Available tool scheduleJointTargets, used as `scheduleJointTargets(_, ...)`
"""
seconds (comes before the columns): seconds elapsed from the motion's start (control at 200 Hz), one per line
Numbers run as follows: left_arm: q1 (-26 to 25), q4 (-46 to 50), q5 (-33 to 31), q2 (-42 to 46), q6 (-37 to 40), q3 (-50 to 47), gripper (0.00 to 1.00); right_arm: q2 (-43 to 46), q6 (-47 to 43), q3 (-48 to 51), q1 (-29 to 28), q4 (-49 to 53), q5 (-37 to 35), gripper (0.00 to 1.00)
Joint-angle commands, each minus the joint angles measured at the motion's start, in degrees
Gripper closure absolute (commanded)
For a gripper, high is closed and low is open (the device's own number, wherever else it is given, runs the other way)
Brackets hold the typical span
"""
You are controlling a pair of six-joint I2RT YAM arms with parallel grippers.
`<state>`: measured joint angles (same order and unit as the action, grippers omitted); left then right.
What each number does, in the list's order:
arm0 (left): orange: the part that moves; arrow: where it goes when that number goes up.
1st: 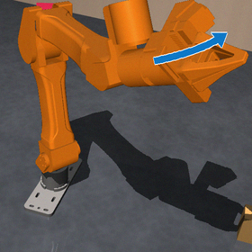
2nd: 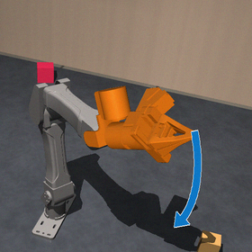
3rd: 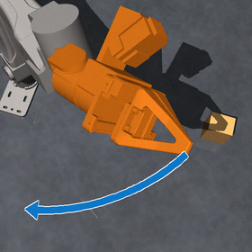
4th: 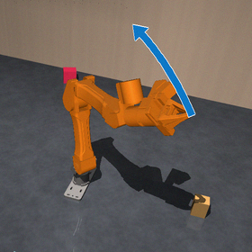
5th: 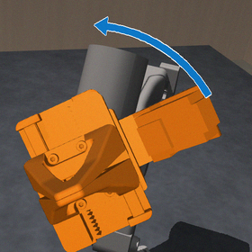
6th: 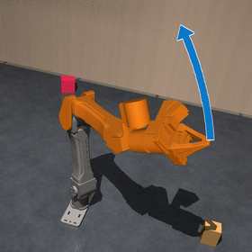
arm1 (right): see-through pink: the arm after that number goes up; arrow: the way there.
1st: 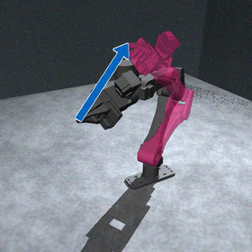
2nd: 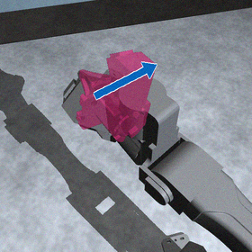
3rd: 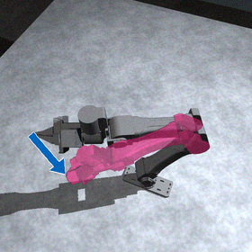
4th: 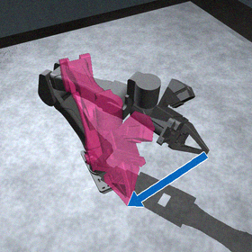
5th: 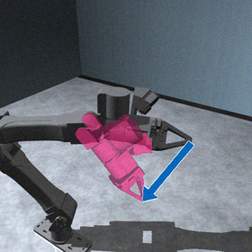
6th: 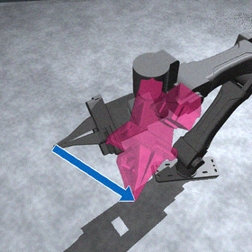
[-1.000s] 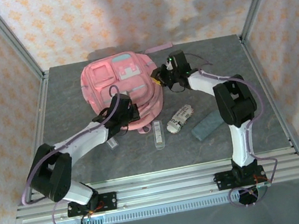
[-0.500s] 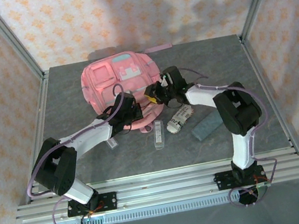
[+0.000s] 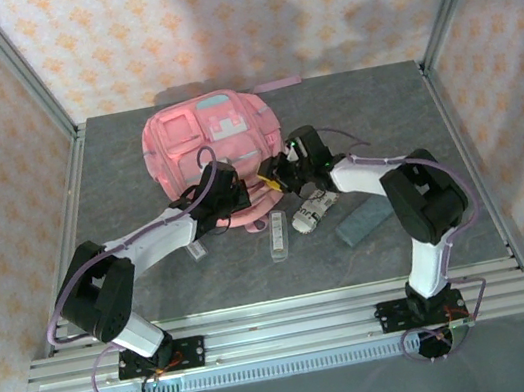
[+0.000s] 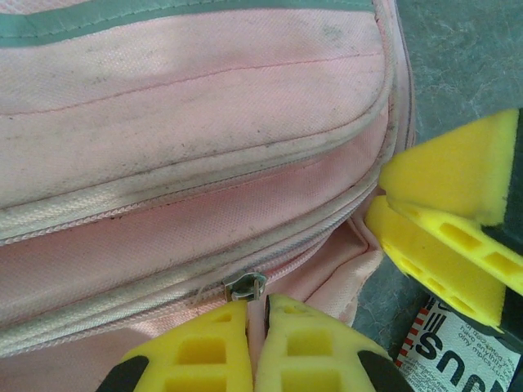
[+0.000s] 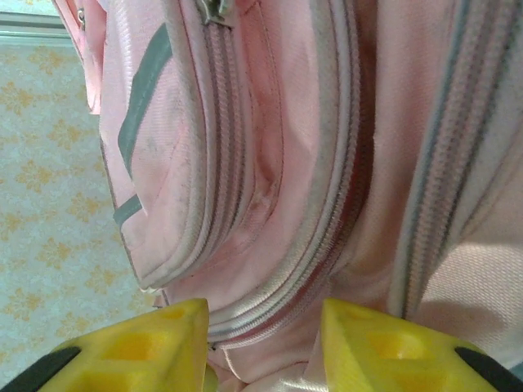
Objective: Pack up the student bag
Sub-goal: Unzip the student bag at the top-center of the table.
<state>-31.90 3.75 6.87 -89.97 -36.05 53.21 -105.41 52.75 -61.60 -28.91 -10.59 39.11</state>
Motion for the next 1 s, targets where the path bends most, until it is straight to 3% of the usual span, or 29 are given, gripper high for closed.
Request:
scheduleJointTargets(0.0, -1.1, -3.3, 0.9, 2.3, -0.5, 1.4, 1.0, -2.7, 0.2, -4.0, -0.5, 0.5, -3.1, 0.59)
scheduleJointTargets(0.23, -1.9, -4.0, 1.9, 1.9, -0.6, 0.9, 1.0, -11.0, 2.0, -13.8, -0.5, 3.4, -2.0, 0.62)
scheduleJointTargets(0.45, -2.0, -2.9, -0.5, 2.2, -0.5, 0.0, 1.0, -10.8, 3.6, -12.2, 0.1, 0.1, -4.7, 1.0)
scheduleJointTargets(0.636, -0.3, 0.1, -5.3, 4.6, -0.2, -2.9, 1.0, -8.9, 3.7, -10.3, 2.3, -1.4, -6.5, 1.0)
scheduleJointTargets(0.906, 10.8, 1.6, -5.5, 13.2, 0.5, -14.2, 1.0, -6.6, 3.7, -9.3, 5.5, -2.3, -7.5, 1.0)
scheduleJointTargets(0.996, 12.4, 2.1, -5.6, 15.3, 0.9, -16.0, 1.0, -6.4, 3.6, -9.5, 6.0, -2.8, -7.9, 1.0)
